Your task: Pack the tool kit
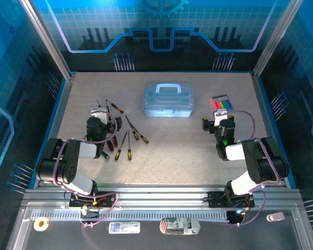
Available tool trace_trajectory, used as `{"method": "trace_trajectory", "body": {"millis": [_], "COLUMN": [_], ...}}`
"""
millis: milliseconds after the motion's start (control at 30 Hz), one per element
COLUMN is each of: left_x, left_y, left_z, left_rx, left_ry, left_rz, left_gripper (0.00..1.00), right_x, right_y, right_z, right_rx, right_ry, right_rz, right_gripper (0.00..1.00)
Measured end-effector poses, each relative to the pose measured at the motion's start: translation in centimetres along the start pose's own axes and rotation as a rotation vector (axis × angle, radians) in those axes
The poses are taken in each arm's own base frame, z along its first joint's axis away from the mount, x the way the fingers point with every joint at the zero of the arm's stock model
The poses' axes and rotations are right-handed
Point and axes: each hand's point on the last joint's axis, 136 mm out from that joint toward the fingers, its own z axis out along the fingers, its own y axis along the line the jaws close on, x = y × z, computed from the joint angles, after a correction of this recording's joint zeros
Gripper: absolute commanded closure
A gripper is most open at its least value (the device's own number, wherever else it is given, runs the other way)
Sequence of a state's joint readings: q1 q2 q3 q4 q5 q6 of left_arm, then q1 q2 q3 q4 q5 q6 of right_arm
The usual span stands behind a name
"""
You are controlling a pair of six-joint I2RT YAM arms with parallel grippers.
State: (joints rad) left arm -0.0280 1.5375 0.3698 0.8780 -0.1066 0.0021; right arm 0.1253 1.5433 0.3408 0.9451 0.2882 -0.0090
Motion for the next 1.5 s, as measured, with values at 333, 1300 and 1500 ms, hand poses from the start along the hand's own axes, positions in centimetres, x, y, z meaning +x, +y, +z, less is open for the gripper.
{"method": "trace_trajectory", "body": {"millis": [333,1300,1500], "left_x": [0.0,-12.0,-17.3], "left_y": [0.0,-0.4,-0.1], "left_z": [0.0,-6.4,-9.5], "left_rx": [0.0,-0.012,-0.036], "left_ry": [0.0,-0.163,-0.189], "left_rz": [0.0,-0.006,-0.217], "left_gripper": [0.01,0.01,0.01], "right_x": [-0.2,-0.9,-11.1], "right_y": [0.0,-0.1,3.0], "right_z": [0.0,-0.2,-1.9], "right_rx": [0.001,0.017,-0.034], "right_ry": [-0.007,0.016,-0.054], "right_rz": [0.001,-0.014,-0.077], "right_gripper": [0.0,0.0,0.0]}}
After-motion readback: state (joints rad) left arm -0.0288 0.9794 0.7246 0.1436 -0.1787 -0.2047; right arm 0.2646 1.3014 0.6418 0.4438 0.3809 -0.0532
